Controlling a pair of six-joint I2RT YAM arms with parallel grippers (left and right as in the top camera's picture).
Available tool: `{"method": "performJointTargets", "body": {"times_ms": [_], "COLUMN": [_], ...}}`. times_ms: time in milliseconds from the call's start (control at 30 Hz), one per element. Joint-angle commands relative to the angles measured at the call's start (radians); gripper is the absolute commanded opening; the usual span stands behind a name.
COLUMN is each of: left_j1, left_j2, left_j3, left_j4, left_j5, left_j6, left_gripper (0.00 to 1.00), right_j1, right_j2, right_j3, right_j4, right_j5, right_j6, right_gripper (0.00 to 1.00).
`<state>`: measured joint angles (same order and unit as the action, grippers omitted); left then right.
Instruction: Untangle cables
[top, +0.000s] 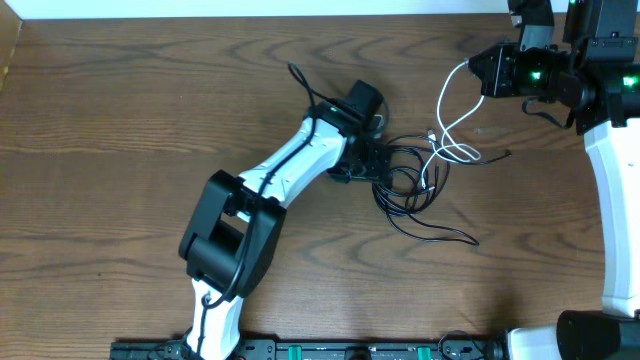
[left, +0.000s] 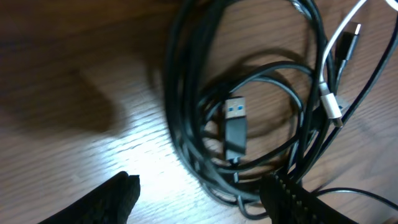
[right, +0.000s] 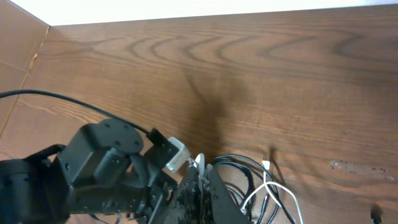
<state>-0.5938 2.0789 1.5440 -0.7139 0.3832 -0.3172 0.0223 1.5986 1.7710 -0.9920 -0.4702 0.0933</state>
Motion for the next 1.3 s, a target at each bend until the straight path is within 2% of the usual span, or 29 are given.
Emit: {"method": "performJointTargets", "body": {"times_ms": [0,567,900,1167,1267], "left_j1": [-0.016,-0.034,-0.034,-0.011,0.024], "left_j2": [0.024,0.108,0.108,0.108,0.108], "left_j3": [-0.003,-0.003,-0.003,-0.003,-0.003], "left_j4": [0.022,0.047,0.066,0.111,0.122], "left_j5": [-0.010,-0.148,-0.503,-0.671,-0.679], "left_j6": [0.002,0.006,0.006,0.011,0.010], "left_gripper": [0.68,0.66,0.66,0.66,0.66], "right_j1": [-0.004,-0.004,-0.004,-0.004,-0.004], "right_j2": [-0.022,-0.022,-0.022,-0.022,-0.022], "right_j3": [0.003,0.003,0.003,0.003,0.003], "right_j4": [-0.008,-0.019,-0.023,-0.028,-0.023], "right_j5": [0.008,0.008,0.009,0.031,0.050], "right_j6": [-0.021,-0.021,-0.021,-0.021,-0.021], "right_gripper": [0.01,0.01,0.01,0.01,0.01]}}
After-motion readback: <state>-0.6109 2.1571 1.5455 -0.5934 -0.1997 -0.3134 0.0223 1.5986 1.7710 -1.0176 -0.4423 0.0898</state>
